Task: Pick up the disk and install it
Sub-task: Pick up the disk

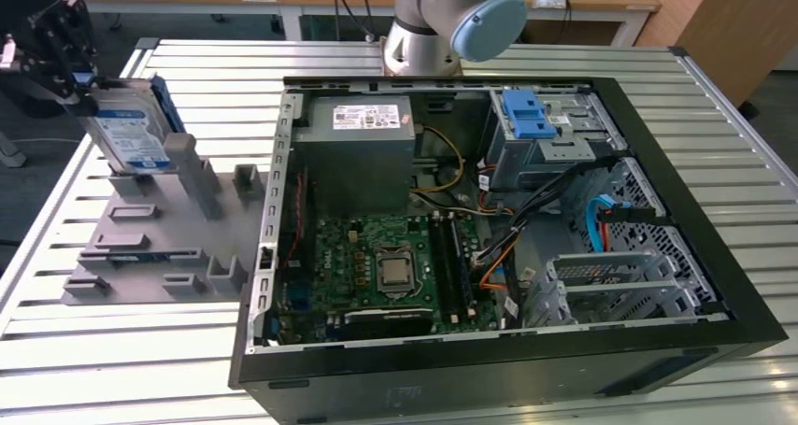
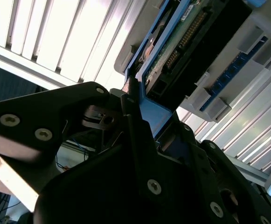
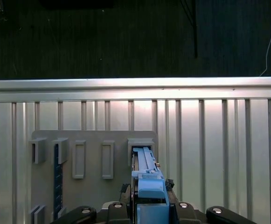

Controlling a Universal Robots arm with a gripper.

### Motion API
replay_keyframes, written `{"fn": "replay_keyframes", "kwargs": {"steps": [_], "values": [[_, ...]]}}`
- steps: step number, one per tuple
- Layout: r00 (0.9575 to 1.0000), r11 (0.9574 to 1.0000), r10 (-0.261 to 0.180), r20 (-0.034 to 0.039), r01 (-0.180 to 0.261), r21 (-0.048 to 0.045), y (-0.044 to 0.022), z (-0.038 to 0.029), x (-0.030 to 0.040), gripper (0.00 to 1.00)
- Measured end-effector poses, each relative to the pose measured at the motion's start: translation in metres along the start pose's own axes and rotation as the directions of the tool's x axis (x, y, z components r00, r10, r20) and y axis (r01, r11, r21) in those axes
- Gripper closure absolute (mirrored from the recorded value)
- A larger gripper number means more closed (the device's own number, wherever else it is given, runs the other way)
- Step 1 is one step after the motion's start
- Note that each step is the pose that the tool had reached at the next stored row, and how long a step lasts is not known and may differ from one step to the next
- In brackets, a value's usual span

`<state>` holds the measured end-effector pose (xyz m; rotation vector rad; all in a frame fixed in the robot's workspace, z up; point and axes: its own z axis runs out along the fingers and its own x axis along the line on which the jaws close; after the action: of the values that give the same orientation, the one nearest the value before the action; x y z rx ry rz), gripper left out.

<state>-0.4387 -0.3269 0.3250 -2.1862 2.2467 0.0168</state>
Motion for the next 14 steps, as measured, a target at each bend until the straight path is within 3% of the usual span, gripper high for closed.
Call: {"fn": "replay_keyframes", "kwargs": {"steps": [14], "values": [[1.0, 1.0, 0.0, 0.0001, 0.0, 0.0002, 0.0, -0.0067, -0.0001, 0.64]]}}
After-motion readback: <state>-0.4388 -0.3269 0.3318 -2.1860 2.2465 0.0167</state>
